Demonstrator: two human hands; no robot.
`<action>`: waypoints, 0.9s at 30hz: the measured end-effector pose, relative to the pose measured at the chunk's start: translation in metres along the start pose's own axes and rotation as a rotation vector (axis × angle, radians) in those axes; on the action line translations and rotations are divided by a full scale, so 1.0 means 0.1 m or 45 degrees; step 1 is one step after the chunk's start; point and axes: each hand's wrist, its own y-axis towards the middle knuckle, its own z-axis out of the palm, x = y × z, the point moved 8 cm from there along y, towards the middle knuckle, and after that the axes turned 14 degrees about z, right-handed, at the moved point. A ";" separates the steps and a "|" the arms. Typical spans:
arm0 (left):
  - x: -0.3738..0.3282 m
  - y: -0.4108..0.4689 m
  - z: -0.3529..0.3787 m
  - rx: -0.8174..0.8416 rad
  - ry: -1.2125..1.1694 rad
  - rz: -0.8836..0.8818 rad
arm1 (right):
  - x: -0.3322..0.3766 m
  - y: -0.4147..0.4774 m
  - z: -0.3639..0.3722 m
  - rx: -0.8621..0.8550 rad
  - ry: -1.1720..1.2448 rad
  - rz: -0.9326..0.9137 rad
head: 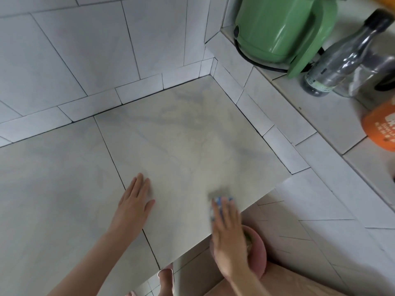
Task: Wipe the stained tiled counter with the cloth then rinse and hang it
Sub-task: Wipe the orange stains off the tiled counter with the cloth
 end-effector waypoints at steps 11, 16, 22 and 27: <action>0.20 -0.07 -0.13 -0.057 -0.031 -0.017 | 0.55 0.17 0.00 0.083 -0.105 -0.240; 0.31 -0.12 -0.21 -0.055 0.016 -0.038 | 0.12 1.31 -0.28 0.021 -0.118 -0.038; 0.32 -0.16 -0.24 -0.081 -0.004 -0.034 | 0.30 1.72 -0.31 0.040 -0.031 0.159; 0.35 -0.17 -0.22 -0.079 0.020 -0.028 | 1.08 1.23 -0.06 0.008 -0.012 -0.162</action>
